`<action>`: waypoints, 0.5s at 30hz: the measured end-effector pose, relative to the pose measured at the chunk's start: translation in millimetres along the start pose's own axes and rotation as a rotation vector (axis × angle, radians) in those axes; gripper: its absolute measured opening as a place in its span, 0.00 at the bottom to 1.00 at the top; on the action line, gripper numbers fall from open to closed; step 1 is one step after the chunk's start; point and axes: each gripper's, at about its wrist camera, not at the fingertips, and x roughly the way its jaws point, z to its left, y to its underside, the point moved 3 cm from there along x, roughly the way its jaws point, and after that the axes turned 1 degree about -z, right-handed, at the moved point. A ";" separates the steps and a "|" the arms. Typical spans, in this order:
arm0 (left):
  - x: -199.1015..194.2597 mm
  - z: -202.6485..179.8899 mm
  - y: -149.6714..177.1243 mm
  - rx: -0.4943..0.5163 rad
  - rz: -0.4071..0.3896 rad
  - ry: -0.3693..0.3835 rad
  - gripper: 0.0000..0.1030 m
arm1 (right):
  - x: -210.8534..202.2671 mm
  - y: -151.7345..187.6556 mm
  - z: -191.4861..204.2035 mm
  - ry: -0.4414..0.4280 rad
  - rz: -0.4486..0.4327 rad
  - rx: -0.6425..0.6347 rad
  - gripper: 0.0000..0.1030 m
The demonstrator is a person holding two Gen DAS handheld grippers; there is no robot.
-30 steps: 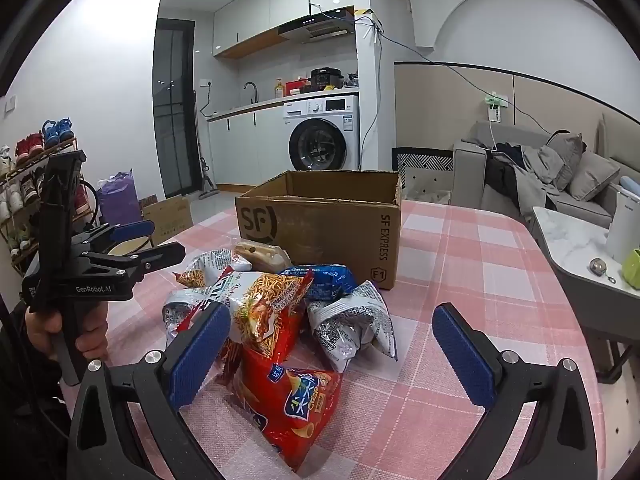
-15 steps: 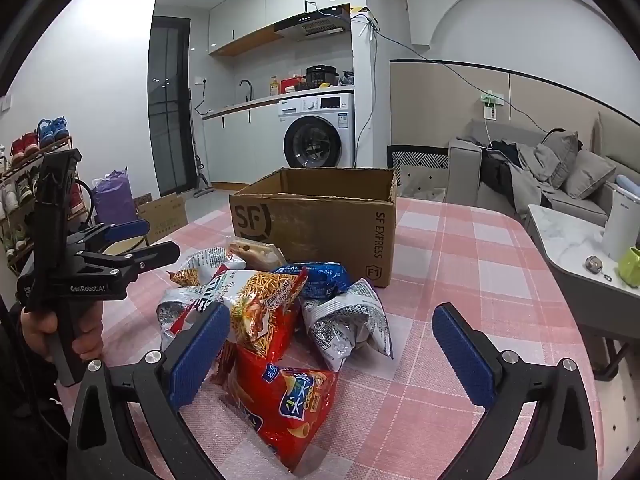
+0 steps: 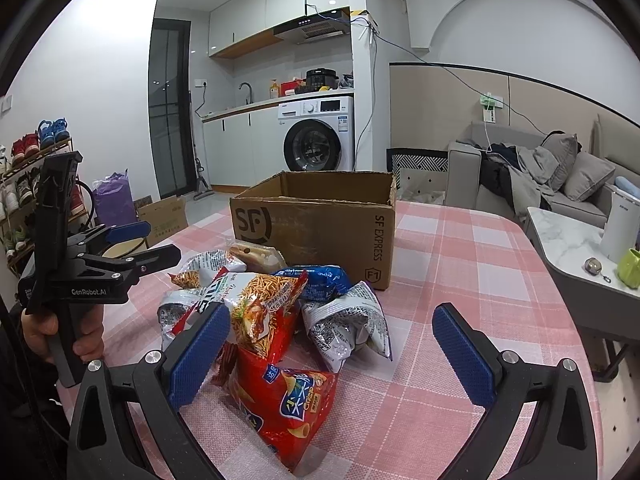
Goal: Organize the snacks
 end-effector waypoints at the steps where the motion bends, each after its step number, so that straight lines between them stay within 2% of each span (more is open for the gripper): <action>1: 0.1 0.0 -0.1 0.000 -0.001 0.001 0.99 | 0.2 0.0 -0.1 0.001 0.001 0.000 1.00; 15: -0.2 0.7 -0.2 0.001 -0.001 0.000 0.99 | 0.1 -0.2 0.1 0.000 0.001 0.001 1.00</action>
